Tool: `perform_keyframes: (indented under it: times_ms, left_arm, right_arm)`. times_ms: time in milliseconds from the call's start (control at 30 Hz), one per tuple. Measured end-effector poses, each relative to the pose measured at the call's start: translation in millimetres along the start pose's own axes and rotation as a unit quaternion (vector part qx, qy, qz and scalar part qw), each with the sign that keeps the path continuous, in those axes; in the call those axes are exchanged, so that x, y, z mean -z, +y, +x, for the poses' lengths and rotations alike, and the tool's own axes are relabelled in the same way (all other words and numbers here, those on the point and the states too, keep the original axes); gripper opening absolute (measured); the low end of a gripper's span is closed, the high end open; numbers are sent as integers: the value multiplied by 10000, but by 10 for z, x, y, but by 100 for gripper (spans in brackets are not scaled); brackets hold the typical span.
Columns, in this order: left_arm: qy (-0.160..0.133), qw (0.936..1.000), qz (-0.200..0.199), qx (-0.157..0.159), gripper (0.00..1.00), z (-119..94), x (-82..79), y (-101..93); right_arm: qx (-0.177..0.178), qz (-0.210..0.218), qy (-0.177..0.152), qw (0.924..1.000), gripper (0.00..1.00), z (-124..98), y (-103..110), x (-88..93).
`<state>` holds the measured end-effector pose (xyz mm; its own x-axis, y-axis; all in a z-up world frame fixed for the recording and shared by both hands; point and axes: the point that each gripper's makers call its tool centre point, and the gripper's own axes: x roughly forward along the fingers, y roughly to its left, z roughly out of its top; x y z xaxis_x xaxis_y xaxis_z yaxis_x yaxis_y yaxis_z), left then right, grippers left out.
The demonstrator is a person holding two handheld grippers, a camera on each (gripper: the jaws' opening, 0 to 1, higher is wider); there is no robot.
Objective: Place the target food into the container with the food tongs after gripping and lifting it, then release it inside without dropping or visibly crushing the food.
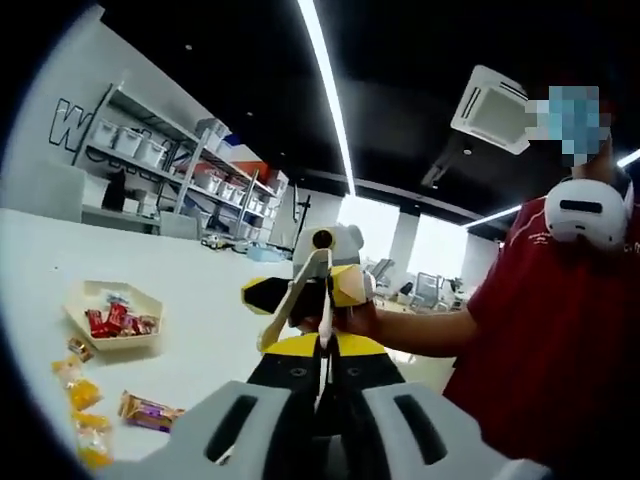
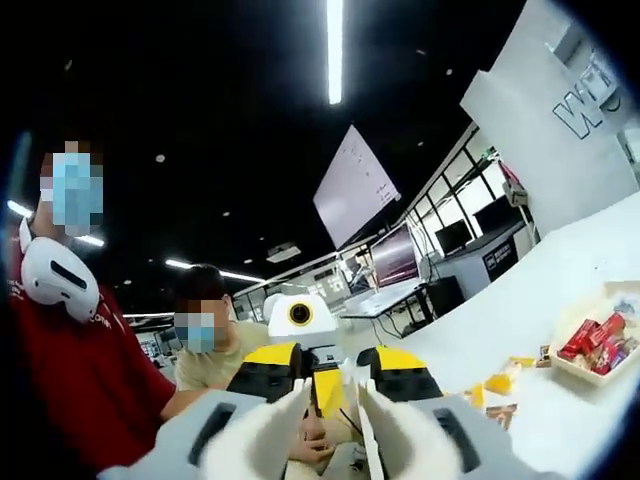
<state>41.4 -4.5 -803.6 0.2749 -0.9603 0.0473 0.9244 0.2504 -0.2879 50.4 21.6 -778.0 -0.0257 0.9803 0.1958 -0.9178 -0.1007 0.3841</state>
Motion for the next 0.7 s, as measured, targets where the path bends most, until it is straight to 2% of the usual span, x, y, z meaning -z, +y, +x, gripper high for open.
perform_keyframes:
  times_ms: [167, 333, 433, 467, 500, 567, 600, 633, 667, 700]
  left_arm:
    - [119, 9996, 68, 264, 1, 22, 10, -100]
    - [143, 9996, -56, 219, 1, 18, 22, -71]
    - [32, 9997, -258, -26, 2, 16, 9, 10]
    - [82, 9997, -235, -70, 3, 10, 29, 33]
    - [82, 9995, -102, -280, 4, 1, 34, 107]
    - [115, 9974, 452, -554, 6, -14, 43, 191]
    - [101, 9938, 827, -736, 7, -36, 36, 228]
    - [99, 9922, 926, -826, 9, -53, 40, 240]
    - [118, 9913, 968, -883, 12, -70, 52, 253]
    - [31, 9915, 899, -942, 17, -90, 52, 245]
  right_arm:
    - [-153, -11, 42, 9999, 26, -12, 66, -3]
    - [-89, 37, -12, 10000, 23, -11, 54, 0]
    - [60, 85, -41, 9999, 18, -6, 30, -18]
    - [192, 149, 16, 9997, 17, -2, -7, 2]
    - [326, 170, 32, 9993, 17, -3, -55, 7]
    - [608, 70, 52, 9981, 17, -28, -168, 12]
    - [654, 136, 19, 9978, 18, -36, -195, 2]
    - [712, 246, -12, 9972, 19, -61, -240, -6]
    - [946, 266, -15, 9952, 19, -98, -332, -6]
    - [1057, 198, 15, 9942, 19, -124, -386, 0]
